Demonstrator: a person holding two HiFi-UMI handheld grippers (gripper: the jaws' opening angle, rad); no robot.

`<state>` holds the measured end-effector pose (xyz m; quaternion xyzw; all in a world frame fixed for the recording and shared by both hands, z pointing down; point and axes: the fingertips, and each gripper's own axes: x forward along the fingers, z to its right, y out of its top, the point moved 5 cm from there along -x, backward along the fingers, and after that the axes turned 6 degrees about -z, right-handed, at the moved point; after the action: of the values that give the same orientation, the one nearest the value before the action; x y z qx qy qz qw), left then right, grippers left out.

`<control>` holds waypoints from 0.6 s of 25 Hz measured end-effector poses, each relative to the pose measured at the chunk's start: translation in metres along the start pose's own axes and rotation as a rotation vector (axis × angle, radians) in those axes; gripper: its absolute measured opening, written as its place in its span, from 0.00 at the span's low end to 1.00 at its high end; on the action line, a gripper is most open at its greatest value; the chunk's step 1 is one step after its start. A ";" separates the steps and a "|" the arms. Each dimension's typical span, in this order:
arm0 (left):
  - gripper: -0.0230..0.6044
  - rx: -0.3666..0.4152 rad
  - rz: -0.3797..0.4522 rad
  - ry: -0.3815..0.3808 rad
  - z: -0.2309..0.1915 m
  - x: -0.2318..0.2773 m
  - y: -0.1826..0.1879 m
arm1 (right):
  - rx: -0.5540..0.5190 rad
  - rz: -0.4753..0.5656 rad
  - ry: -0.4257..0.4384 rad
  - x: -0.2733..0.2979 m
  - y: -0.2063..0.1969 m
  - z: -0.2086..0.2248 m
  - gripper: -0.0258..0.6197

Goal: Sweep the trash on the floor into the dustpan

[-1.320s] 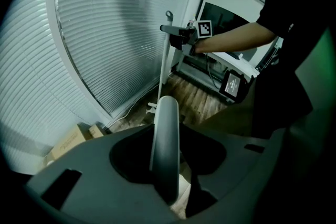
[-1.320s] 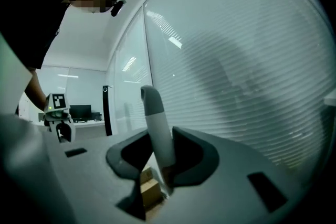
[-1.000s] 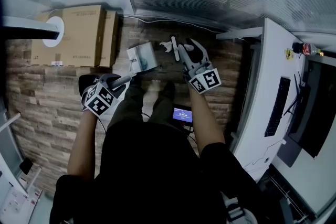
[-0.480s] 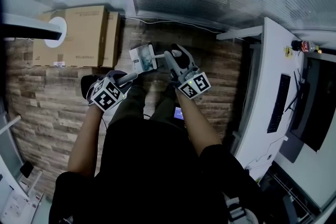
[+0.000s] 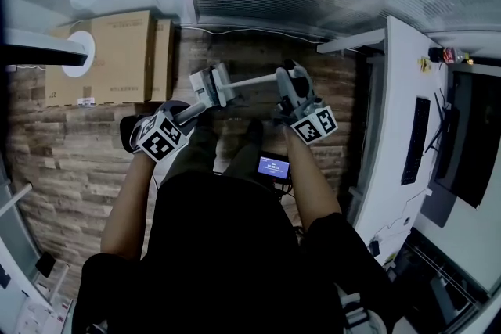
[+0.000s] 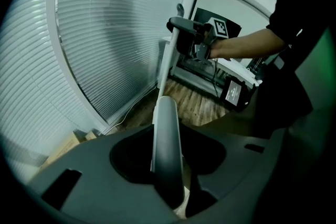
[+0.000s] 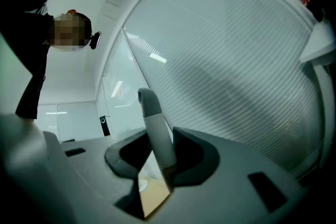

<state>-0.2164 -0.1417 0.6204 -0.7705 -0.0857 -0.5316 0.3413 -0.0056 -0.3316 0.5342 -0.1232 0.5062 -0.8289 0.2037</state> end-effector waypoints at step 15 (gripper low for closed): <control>0.32 0.025 0.243 -0.071 -0.016 -0.065 0.025 | -0.128 0.049 -0.106 -0.065 0.102 -0.030 0.23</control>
<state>-0.2437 -0.1551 0.5561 -0.7890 -0.0103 -0.4577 0.4097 0.0616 -0.3197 0.4296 -0.1672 0.5496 -0.7819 0.2420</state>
